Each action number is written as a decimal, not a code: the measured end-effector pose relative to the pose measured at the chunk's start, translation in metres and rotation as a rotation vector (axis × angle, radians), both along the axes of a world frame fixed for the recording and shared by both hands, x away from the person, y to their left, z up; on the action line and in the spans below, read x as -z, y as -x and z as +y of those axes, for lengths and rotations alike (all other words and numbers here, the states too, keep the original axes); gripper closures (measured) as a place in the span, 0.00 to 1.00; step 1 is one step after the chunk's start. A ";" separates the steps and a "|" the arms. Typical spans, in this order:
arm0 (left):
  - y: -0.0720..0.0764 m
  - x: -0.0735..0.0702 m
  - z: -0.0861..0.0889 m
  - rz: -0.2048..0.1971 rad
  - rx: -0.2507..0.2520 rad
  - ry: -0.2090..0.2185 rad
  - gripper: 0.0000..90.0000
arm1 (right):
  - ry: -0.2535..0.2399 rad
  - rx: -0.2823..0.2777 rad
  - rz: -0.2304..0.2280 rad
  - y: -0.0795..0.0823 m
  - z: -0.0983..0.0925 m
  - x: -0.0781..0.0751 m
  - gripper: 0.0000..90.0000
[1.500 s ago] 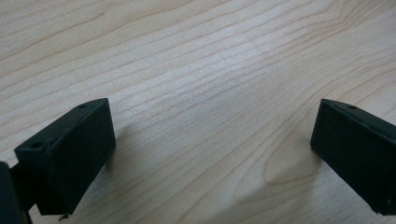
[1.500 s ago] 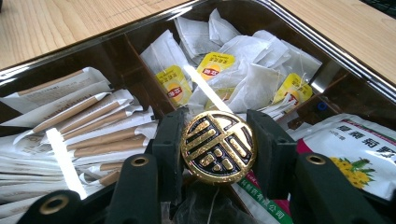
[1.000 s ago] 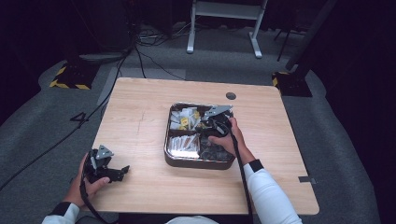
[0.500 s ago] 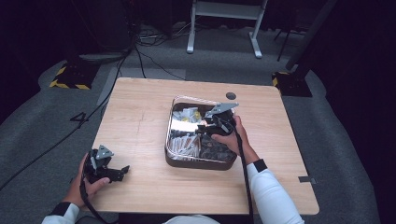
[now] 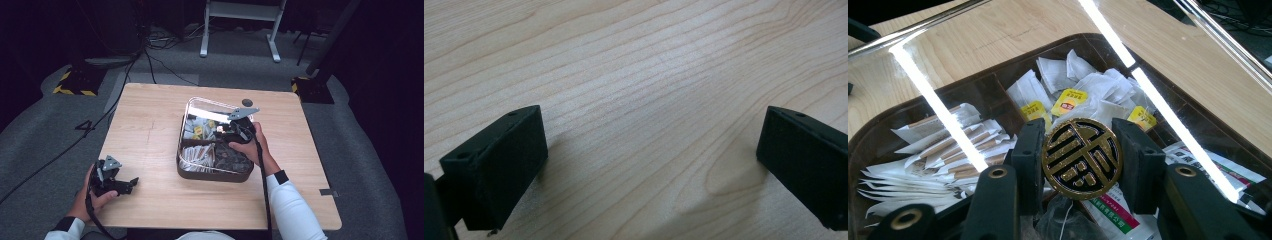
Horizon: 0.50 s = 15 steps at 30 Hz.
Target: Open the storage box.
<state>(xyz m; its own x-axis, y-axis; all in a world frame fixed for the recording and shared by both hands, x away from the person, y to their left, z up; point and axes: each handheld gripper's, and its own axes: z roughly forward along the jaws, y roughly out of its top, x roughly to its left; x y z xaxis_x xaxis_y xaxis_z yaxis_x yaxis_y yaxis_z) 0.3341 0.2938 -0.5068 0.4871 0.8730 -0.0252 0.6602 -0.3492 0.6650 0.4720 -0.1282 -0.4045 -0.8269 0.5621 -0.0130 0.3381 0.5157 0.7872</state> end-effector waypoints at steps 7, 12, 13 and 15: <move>0.000 0.000 0.000 0.000 -0.002 0.001 0.00 | 0.005 0.010 -0.020 0.001 -0.003 -0.006 0.66; 0.000 0.000 0.000 0.000 0.000 0.000 0.00 | 0.007 0.015 -0.027 0.001 -0.007 -0.010 0.66; 0.000 0.000 0.000 0.000 0.000 0.000 0.00 | 0.006 0.023 -0.026 0.000 -0.009 -0.010 0.66; 0.000 0.000 0.000 0.000 0.000 0.000 0.00 | 0.001 0.023 -0.032 0.000 -0.011 -0.012 0.66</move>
<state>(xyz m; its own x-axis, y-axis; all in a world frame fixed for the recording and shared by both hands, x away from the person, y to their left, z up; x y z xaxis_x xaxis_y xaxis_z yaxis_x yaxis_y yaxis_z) 0.3341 0.2938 -0.5068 0.4870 0.8730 -0.0253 0.6601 -0.3490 0.6652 0.4719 -0.1390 -0.3926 -0.8128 0.5812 -0.0396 0.3250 0.5089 0.7971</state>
